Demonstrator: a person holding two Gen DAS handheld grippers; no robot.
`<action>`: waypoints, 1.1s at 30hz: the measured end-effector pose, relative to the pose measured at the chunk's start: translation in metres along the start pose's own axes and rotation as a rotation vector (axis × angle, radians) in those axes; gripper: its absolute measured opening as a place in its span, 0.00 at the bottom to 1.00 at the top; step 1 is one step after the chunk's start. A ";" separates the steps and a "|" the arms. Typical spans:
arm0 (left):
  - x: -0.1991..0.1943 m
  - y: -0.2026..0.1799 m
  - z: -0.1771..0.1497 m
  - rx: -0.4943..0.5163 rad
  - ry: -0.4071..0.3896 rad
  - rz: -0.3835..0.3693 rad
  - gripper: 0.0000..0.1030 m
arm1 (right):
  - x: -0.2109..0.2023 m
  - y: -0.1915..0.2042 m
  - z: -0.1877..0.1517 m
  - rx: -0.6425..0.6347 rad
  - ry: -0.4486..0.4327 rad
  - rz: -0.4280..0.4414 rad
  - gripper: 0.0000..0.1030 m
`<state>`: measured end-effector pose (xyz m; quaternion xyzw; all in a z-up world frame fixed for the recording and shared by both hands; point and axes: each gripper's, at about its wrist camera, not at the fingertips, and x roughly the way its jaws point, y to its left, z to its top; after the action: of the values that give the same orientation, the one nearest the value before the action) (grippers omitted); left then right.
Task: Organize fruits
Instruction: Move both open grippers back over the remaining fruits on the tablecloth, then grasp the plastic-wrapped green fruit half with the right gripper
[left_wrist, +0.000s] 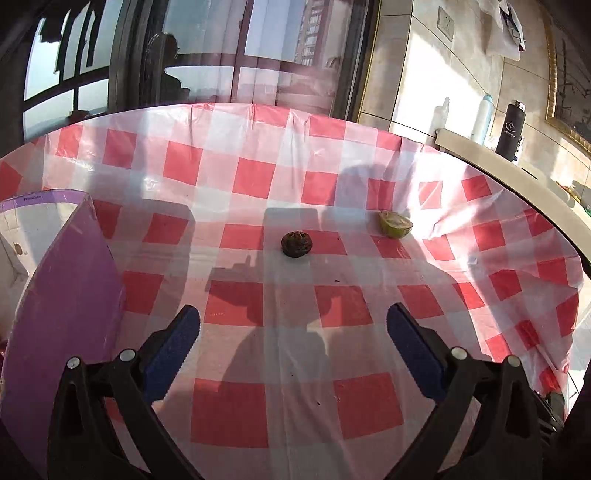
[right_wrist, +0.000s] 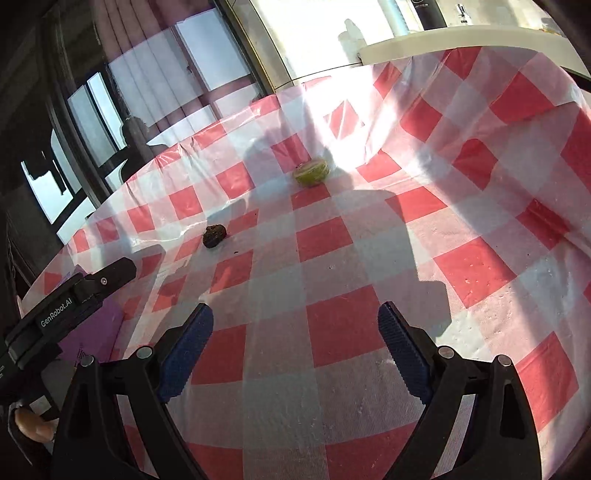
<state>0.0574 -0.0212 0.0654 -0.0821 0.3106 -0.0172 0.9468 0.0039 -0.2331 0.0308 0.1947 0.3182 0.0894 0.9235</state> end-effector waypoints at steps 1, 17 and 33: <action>0.010 -0.002 0.001 -0.003 -0.010 -0.002 0.98 | 0.001 -0.002 0.002 0.005 -0.002 0.002 0.85; 0.074 0.072 -0.001 -0.422 0.089 -0.115 0.98 | 0.171 0.006 0.118 -0.140 0.141 -0.191 0.85; 0.072 0.055 0.002 -0.319 0.068 -0.051 0.98 | 0.253 0.016 0.162 -0.299 0.242 -0.303 0.55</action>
<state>0.1158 0.0270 0.0160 -0.2385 0.3392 0.0055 0.9099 0.3019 -0.1944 0.0146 -0.0064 0.4353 0.0187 0.9001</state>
